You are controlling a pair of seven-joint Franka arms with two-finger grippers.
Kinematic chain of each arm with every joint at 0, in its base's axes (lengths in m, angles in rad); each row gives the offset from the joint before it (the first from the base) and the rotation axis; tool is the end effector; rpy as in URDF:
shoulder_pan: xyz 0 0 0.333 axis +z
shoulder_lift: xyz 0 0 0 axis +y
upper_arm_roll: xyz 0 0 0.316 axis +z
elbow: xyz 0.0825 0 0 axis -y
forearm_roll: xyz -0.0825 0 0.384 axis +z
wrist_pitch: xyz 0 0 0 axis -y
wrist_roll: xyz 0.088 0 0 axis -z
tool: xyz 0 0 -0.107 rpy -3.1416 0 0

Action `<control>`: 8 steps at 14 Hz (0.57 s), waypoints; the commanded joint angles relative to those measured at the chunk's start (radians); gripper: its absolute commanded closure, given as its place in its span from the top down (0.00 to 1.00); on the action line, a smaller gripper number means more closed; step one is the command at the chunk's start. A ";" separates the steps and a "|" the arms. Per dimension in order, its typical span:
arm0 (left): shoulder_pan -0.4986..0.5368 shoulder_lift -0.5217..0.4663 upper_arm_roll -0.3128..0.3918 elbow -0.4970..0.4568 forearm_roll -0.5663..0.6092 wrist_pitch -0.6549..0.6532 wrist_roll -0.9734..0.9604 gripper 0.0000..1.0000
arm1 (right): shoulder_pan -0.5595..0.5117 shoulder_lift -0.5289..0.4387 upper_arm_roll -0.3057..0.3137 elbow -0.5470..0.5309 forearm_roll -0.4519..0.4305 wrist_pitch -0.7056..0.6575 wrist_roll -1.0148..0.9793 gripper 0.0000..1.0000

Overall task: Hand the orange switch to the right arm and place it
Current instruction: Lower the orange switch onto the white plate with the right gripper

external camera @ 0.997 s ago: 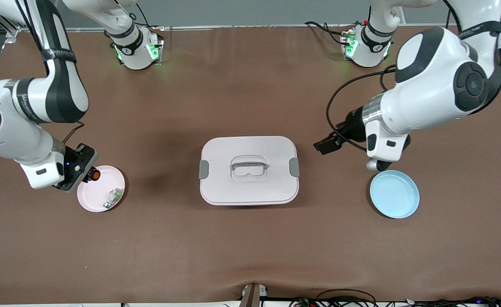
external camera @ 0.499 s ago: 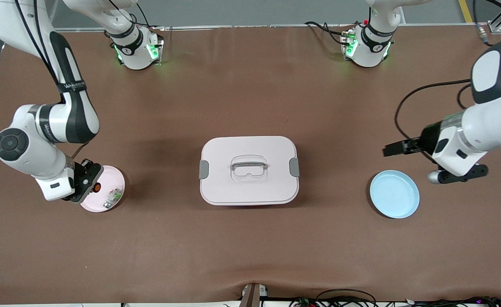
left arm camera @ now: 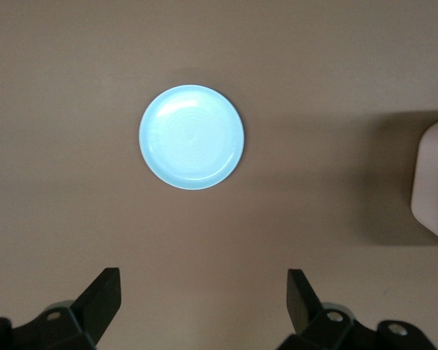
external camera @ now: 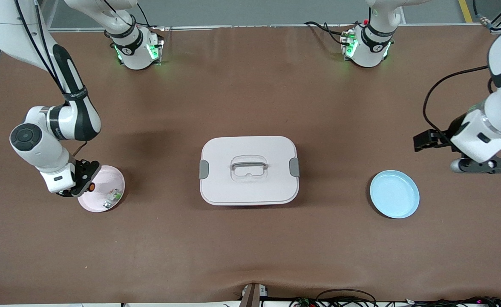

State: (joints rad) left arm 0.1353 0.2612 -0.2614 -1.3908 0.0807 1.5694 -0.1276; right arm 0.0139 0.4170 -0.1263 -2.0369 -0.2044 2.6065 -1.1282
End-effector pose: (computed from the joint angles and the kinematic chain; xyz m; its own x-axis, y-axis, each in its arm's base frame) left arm 0.6262 -0.0501 0.5588 0.9974 0.0054 -0.0715 0.0038 -0.9997 -0.0230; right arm 0.6109 -0.0621 0.2532 0.3714 0.9226 -0.1043 0.9168 -0.3467 0.1982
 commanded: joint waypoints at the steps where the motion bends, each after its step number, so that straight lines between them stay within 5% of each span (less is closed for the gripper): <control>1: 0.038 -0.016 -0.004 -0.013 0.001 0.041 0.017 1.00 | -0.025 0.017 0.016 -0.031 -0.032 0.070 -0.007 0.00; 8: 0.084 -0.085 -0.015 -0.054 -0.039 0.061 -0.021 1.00 | -0.028 0.072 0.014 -0.078 -0.090 0.214 0.011 0.00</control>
State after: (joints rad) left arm 0.2072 0.2316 -0.2614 -1.3913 0.0564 1.6150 -0.1424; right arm 0.0060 0.4899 -0.1247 -2.1030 -0.2633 2.7979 -1.1299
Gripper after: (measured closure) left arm 0.000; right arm 0.581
